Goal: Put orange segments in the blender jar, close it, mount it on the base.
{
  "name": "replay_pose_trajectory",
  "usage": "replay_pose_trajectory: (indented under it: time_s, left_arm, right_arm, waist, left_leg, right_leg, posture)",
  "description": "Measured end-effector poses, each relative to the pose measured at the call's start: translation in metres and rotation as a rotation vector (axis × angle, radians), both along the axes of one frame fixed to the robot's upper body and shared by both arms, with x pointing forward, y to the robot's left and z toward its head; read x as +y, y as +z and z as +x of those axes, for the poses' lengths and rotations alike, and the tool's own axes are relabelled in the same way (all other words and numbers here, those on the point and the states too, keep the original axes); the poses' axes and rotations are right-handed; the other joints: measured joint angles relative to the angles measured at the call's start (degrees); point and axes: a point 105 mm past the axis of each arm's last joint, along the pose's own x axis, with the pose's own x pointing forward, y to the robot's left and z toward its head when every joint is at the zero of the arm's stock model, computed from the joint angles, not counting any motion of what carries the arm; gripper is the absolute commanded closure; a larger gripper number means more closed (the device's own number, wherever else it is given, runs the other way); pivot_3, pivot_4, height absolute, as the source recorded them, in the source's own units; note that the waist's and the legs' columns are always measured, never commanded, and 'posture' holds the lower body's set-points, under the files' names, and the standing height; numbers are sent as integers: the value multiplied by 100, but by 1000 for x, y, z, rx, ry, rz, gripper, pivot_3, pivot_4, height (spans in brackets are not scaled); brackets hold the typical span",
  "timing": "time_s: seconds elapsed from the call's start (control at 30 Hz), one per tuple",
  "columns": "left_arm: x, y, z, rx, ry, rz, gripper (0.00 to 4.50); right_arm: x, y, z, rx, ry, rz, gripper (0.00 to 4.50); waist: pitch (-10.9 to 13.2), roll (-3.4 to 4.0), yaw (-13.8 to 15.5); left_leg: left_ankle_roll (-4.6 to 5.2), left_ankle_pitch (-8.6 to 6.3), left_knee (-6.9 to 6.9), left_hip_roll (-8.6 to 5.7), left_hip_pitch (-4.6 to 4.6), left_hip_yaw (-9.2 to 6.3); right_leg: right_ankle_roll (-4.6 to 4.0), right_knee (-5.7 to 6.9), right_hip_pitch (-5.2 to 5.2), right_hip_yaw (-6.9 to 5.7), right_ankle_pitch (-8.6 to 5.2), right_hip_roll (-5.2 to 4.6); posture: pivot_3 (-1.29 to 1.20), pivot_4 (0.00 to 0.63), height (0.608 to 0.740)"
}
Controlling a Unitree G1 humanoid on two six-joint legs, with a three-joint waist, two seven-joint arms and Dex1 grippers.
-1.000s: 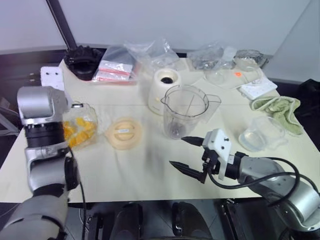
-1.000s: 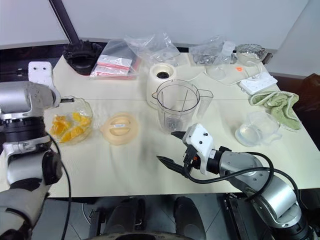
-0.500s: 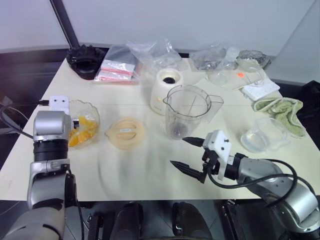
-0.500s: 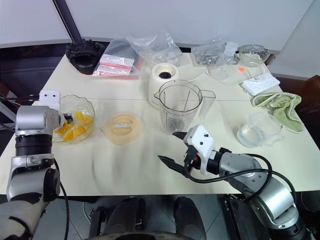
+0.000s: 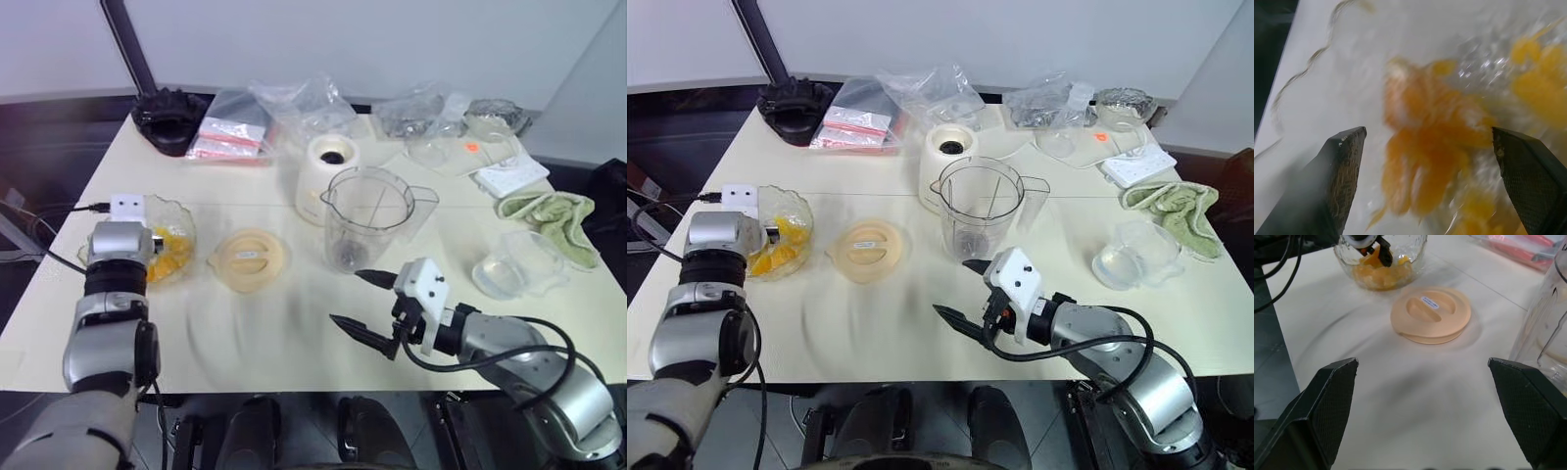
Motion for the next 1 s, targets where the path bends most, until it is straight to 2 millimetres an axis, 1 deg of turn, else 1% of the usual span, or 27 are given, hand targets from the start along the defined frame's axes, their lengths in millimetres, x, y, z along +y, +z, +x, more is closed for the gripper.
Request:
replay_pose_trajectory:
  time_s: [0.13, 0.17, 0.23, 0.37, 0.53, 0.67, 0.7, 0.73, 0.87, 0.93, 1.0]
  left_arm:
    - [0, -3, 5, -17, 16, -52, 298]
    - [0, -4, 6, -20, 20, -62, 525]
    - [1, -5, 6, -24, 31, -84, 1190]
    - [0, -8, 5, -21, 55, -122, 3131]
    - [0, -9, 2, -5, 73, -130, 3131]
    - [-2, -4, -3, 15, 63, -131, 3131]
    - [-4, 1, -3, 14, 52, -125, 3131]
    - [-7, 11, -2, 0, 35, -117, 3131]
    - [-15, 63, -1, -118, -13, -70, 3131]
    - [-21, 77, -4, -145, -30, -60, 3131]
    - [-25, 81, -10, -138, -47, -57, 3131]
  right_arm:
    - [0, 0, 1, -5, -15, 5, 0]
    - [0, 0, 1, -5, -17, 8, 0]
    - [0, 0, 2, -5, -22, 9, 0]
    - [0, -1, 1, 1, -26, 9, 0]
    - [-1, -1, 1, 0, -28, 8, 0]
    - [-1, -1, 1, -2, -30, 6, 0]
    - [-1, -1, 1, -4, -30, 6, 0]
    - [-1, -1, 2, -4, -29, 5, 0]
    - [-1, -1, 1, -7, -22, 6, 0]
    - [-1, -1, 3, -9, -20, 6, 0]
    - [-1, -1, 3, -12, -16, 7, 0]
  waist:
    - [-1, 2, -8]
    - [-2, 2, -8]
    - [-3, 5, -6]
    - [-4, 4, -25]
    - [-4, 4, -16]
    - [-2, 0, -21]
    - [1, -5, -18]
    - [3, -9, -17]
    - [3, -9, -9]
    - [2, -7, -11]
    - [2, -7, -23]
  left_leg:
    - [0, 0, 0, -1, 3, 1]
    - [0, 0, 0, -1, 4, 2]
    - [0, 0, 0, -1, 5, 2]
    - [0, 0, 0, -1, 5, 3]
    - [0, 0, 0, 0, 6, 3]
    - [0, 0, 1, 0, 3, 2]
    - [0, 0, 1, 0, -1, 1]
    - [0, 0, 1, 1, -3, 0]
    - [0, 0, 0, 0, -4, -2]
    - [0, 0, 1, -1, -1, -2]
    - [0, 0, 1, -1, 2, -2]
  right_leg:
    - [1, 2, 1, 0, 0, 0]
    - [1, 2, 2, 0, 1, 0]
    - [2, 3, 4, 0, 1, 0]
    - [4, 3, 4, 0, 2, 0]
    - [5, 4, 5, 0, 3, 1]
    - [5, 4, 3, 0, 3, 1]
    - [5, 4, -1, 0, 3, 2]
    - [5, 4, -2, 0, 3, 3]
    - [5, 3, -2, 0, 3, 0]
    - [5, 3, 0, 1, 3, 0]
    - [5, 5, -1, 1, 3, 2]
  posture:
    - [0, 150, 740]
    - [0, 150, 740]
    - [0, 150, 740]
    - [0, 150, 740]
    - [0, 150, 740]
    - [0, 150, 740]
    - [0, 150, 740]
    - [0, 150, 740]
    - [0, 150, 740]
    - [0, 150, 740]
    - [0, 150, 740]
